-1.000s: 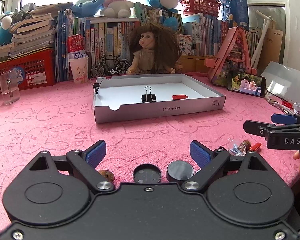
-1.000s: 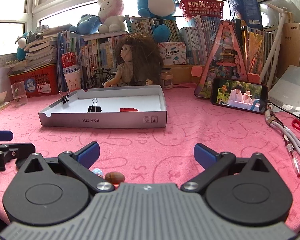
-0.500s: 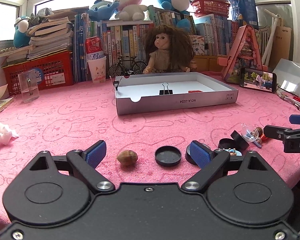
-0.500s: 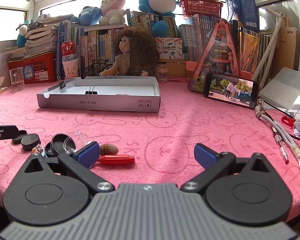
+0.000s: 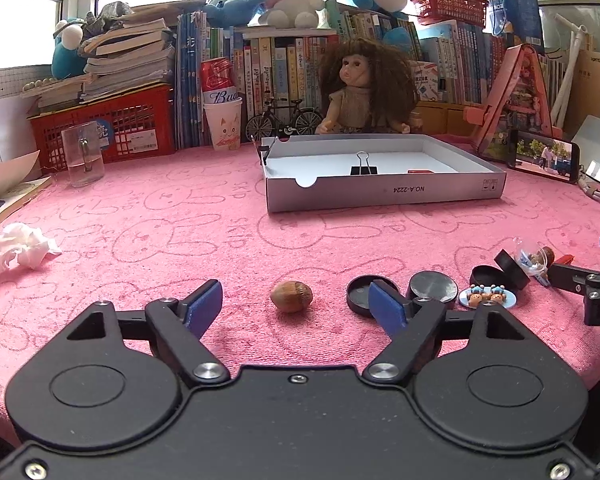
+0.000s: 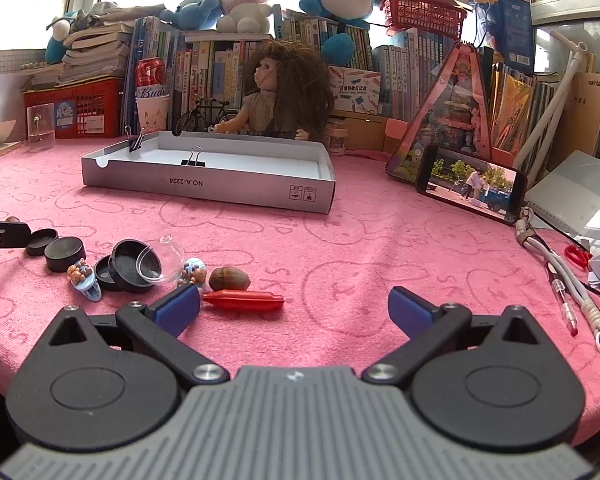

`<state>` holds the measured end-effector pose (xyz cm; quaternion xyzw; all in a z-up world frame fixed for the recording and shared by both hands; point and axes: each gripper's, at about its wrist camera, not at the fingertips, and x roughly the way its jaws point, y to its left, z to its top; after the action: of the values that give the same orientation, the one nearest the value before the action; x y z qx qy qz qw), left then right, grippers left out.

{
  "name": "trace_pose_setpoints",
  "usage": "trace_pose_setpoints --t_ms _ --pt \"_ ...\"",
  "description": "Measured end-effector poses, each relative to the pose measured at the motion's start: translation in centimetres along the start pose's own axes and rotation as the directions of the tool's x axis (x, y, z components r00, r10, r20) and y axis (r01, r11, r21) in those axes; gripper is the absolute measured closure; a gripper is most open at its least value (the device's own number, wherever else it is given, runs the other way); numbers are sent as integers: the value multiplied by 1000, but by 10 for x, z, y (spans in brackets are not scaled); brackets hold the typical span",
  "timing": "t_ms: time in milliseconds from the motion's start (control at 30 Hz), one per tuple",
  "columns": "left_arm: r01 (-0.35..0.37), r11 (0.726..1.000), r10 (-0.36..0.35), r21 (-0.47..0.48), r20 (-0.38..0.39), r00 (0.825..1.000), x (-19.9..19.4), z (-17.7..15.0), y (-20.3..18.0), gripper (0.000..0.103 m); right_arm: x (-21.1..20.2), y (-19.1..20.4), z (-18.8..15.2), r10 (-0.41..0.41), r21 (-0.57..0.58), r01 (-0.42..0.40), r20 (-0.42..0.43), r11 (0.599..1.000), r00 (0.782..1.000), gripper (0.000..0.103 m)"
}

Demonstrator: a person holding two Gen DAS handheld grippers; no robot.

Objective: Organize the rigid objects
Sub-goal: 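Close the left tool on the brown hazelnut while the right tool grasps another red cylinder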

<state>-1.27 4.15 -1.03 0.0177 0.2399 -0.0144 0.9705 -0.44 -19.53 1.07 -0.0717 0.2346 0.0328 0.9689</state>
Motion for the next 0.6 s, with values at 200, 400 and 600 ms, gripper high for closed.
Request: trace_pose_setpoints --t_ms 200,400,600 --pt "-3 1000 3 -25 -9 1000 3 0 4 32 10 0 -1 24 63 -23 -24 998 999 0" --pt "-11 1000 11 -29 -15 1000 6 -3 5 33 10 -2 -6 30 80 -30 1 996 1000 0" --pt "-6 999 5 -49 -14 1000 7 -3 6 37 8 -2 -11 30 84 -34 38 996 999 0"
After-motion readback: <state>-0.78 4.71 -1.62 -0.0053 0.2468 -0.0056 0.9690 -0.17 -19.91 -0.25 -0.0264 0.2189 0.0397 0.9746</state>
